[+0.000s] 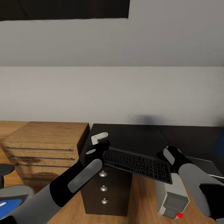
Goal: In the bedroom, organize the workspace by keeping the computer under the desk, ensuring the monitor is on the desk, placing the keyboard on the desk next to the monitor, placing the mouse on the desk next to the keyboard, moving the folder from the swivel chair onto the desk next to the mouse, stacking the notebook on top of the folder with the pen on top of the notebook, and positioning the swivel chair next to the desk.
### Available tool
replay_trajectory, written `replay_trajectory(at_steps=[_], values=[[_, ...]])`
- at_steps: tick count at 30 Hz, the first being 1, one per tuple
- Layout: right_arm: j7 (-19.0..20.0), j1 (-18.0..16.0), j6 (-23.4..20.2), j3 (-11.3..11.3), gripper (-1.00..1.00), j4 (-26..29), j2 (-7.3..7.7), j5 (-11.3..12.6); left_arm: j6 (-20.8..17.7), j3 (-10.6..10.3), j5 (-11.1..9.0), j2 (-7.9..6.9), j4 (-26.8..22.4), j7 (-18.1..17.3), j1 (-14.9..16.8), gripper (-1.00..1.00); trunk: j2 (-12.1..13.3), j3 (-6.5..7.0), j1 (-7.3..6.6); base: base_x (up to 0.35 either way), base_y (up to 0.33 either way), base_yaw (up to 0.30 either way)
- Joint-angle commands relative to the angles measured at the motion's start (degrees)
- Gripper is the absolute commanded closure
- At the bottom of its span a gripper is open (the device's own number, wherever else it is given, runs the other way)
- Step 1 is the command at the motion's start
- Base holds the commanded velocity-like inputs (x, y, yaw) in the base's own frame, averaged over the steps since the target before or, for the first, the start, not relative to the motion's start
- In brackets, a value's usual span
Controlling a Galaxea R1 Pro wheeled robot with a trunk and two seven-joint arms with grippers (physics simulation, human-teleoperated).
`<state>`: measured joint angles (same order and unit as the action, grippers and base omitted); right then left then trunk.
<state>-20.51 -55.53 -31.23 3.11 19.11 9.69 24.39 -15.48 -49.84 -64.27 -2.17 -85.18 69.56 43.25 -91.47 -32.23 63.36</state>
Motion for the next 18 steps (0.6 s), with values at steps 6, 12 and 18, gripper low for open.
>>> replay_trajectory(at_steps=[6,12,18], values=[[-0.44,-0.02,-0.16,0.40,-1.00,0.09,0.00,0.53,-0.60,-0.08,-0.14,-0.03,-0.07,0.32,0.08,-1.00,-0.04,-0.07,-0.02,-0.059,0.013,0.000],[-0.43,-0.02,-0.13,0.41,-1.00,0.10,0.01,0.48,-0.60,-0.08,-0.31,0.04,-0.07,0.31,0.08,-1.00,-0.04,-0.07,-0.02,-0.205,0.001,0.000],[-0.46,-0.02,-0.05,0.41,-1.00,0.13,-0.02,0.48,-0.60,-0.08,-0.33,0.06,-0.07,0.31,0.08,-1.00,-0.04,-0.07,-0.02,-0.025,0.000,0.000]])
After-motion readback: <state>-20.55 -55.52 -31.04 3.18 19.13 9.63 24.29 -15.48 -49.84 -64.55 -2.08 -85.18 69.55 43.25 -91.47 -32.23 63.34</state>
